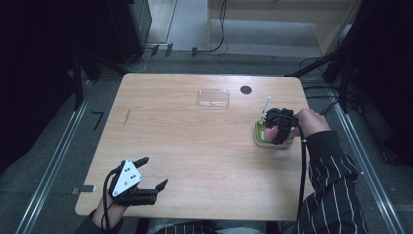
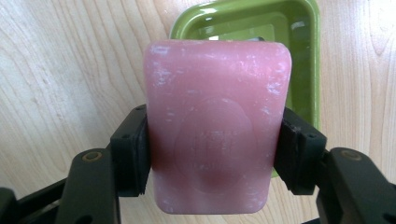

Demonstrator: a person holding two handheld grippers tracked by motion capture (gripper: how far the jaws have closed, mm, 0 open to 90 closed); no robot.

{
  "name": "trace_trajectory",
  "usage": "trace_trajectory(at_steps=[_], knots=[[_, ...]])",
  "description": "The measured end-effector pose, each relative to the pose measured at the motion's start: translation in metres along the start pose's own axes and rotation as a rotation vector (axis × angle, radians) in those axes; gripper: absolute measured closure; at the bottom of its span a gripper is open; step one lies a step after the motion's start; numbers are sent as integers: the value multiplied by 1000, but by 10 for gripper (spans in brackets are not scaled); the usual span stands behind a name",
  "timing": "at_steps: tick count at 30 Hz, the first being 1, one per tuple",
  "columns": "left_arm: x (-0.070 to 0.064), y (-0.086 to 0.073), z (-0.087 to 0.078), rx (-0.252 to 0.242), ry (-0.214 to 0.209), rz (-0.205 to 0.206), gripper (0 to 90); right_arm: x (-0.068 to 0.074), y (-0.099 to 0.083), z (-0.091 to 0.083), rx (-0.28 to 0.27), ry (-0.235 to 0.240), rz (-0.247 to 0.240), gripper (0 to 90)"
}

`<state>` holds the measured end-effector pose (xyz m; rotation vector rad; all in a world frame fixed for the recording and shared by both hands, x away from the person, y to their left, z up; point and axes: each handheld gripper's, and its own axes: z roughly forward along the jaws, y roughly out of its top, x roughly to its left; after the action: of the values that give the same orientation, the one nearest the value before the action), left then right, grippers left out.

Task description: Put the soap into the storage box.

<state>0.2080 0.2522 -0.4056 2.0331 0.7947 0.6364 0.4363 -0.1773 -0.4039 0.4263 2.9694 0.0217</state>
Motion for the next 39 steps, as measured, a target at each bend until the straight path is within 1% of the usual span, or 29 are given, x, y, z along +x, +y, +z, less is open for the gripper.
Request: trace_trajectory(at_steps=[3,5,7,11,14,15,18,19,20,22,23,27,30,31,34,37,39], knots=[[0,0,0,2,-3,1,140,-3,0,3,1,4,3,385],[0,0,0,4,-4,2,140,-5,-1,4,1,3,-10,385],[0,0,0,5,-1,-1,140,-6,-1,4,0,3,-5,385],[-1,0,0,6,0,-2,140,-9,-1,3,-13,0,-20,385],[-1,0,0,8,-1,1,140,-10,-1,4,-17,2,-16,385],[-1,0,0,9,-1,1,140,-11,-1,5,-18,0,-23,385],[-1,0,0,9,-1,1,140,-11,0,5,-10,-3,-23,385],[-1,0,0,8,-3,2,140,-13,0,6,-19,-8,-37,385],[-1,0,0,9,-2,2,140,-14,0,7,-23,-3,-41,385],[0,0,0,8,1,2,140,-14,0,7,-22,-3,-36,385],[0,0,0,9,0,3,140,-16,0,8,-21,-8,-47,385],[0,0,0,10,0,4,140,-17,2,10,-25,-6,-59,385],[0,0,0,10,1,2,140,-18,2,11,-16,-12,-50,385],[0,0,0,10,1,2,140,-20,2,13,-19,-10,-63,385],[-1,0,0,13,2,-1,140,-22,2,16,-16,-4,-56,385],[0,0,0,13,3,0,140,-24,2,19,-22,-4,-73,385],[-1,0,0,14,4,-2,140,-25,2,20,-18,0,-70,385]])
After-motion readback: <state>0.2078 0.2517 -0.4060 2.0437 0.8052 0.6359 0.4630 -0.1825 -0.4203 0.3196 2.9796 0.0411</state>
